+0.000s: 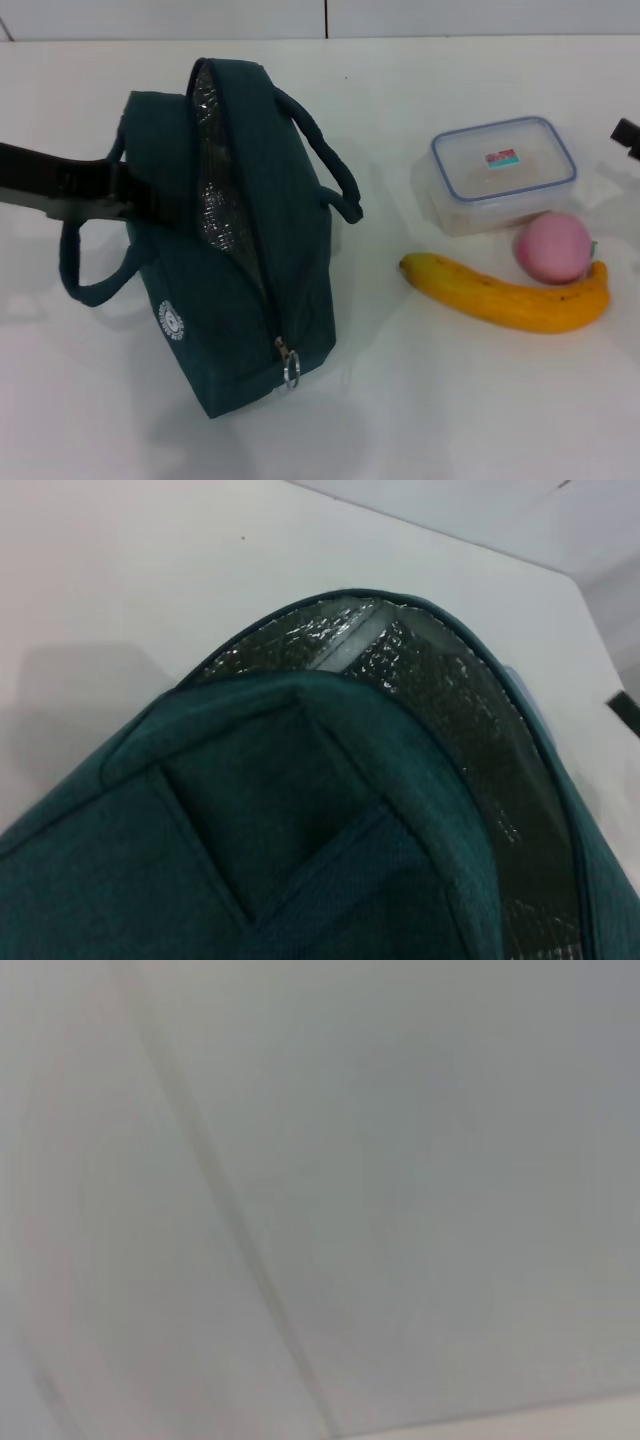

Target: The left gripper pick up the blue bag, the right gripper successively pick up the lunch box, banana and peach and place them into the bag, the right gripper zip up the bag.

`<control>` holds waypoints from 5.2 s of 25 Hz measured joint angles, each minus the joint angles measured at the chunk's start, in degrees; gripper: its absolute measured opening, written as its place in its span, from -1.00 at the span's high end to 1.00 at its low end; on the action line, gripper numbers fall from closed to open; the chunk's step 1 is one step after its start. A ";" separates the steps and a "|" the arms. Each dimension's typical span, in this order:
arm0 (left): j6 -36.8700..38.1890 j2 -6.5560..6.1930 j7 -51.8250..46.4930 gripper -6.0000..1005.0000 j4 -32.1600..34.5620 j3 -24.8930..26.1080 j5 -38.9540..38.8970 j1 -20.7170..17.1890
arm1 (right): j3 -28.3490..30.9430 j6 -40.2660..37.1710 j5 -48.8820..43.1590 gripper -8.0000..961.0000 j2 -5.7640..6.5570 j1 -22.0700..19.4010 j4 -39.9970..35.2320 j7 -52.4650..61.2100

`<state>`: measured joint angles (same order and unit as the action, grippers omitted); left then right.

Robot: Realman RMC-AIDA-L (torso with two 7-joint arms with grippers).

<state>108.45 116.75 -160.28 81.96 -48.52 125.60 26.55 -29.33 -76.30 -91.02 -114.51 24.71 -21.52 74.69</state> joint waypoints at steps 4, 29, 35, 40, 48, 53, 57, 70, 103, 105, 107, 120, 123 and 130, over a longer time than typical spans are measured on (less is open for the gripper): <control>-0.18 0.05 0.54 0.93 -2.13 0.00 0.27 1.69 | 1.16 5.95 0.41 -0.79 0.89 2.92 4.40 4.86; -0.96 0.05 1.70 0.93 -2.90 -0.09 0.53 3.42 | -0.41 11.15 0.07 -0.79 -0.62 8.78 12.55 18.91; -0.96 -0.33 2.25 0.93 -4.13 0.10 0.53 3.46 | 0.21 9.53 0.81 -0.79 -0.69 8.23 12.56 20.51; -0.96 -0.46 2.54 0.93 -4.39 0.04 0.53 3.50 | 0.32 8.30 1.21 -0.78 -0.74 8.25 12.56 21.45; -0.96 -0.49 3.33 0.93 -5.71 0.03 0.51 3.70 | 0.31 7.32 2.85 -0.64 -1.13 9.31 13.22 23.49; -0.75 -0.56 3.39 0.93 -5.76 -0.15 0.52 4.33 | 0.07 6.22 5.71 -0.44 -1.36 9.93 14.88 23.56; -0.63 -0.70 3.37 0.93 -5.76 -0.17 0.52 4.39 | -0.26 6.49 5.80 -0.24 -1.38 11.45 16.52 23.57; -0.52 -1.13 3.41 0.93 -7.28 -0.24 0.52 5.01 | -0.50 7.29 5.29 0.24 -1.45 13.16 18.40 23.57; -0.32 -1.00 4.01 0.93 -7.96 -0.26 -0.91 4.76 | -0.28 -0.51 13.59 0.78 -0.86 6.91 16.85 25.42; -0.12 -0.95 4.01 0.93 -7.95 -0.30 -0.93 4.75 | -0.28 -1.76 14.61 0.77 -0.86 6.27 16.85 26.11; 0.03 -0.87 4.01 0.93 -7.95 -0.35 -0.93 4.74 | -0.27 -3.09 15.47 0.76 -0.86 5.95 16.85 26.63; 0.35 -0.57 4.01 0.93 -7.96 -1.11 -0.99 4.92 | -0.19 -10.05 18.51 0.72 -0.95 5.01 17.13 30.21; 0.36 -0.47 4.06 0.93 -7.96 -1.12 -0.99 5.02 | -0.20 -12.67 19.27 0.72 -1.08 5.46 17.24 31.29; 0.37 -0.07 4.53 0.93 -8.03 -1.78 -0.99 5.71 | -0.20 -18.51 20.57 0.69 -1.35 8.37 17.54 35.04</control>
<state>108.81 116.68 -155.75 73.93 -50.30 124.61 32.25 -29.53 -94.81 -70.45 -115.86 33.08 -3.97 109.73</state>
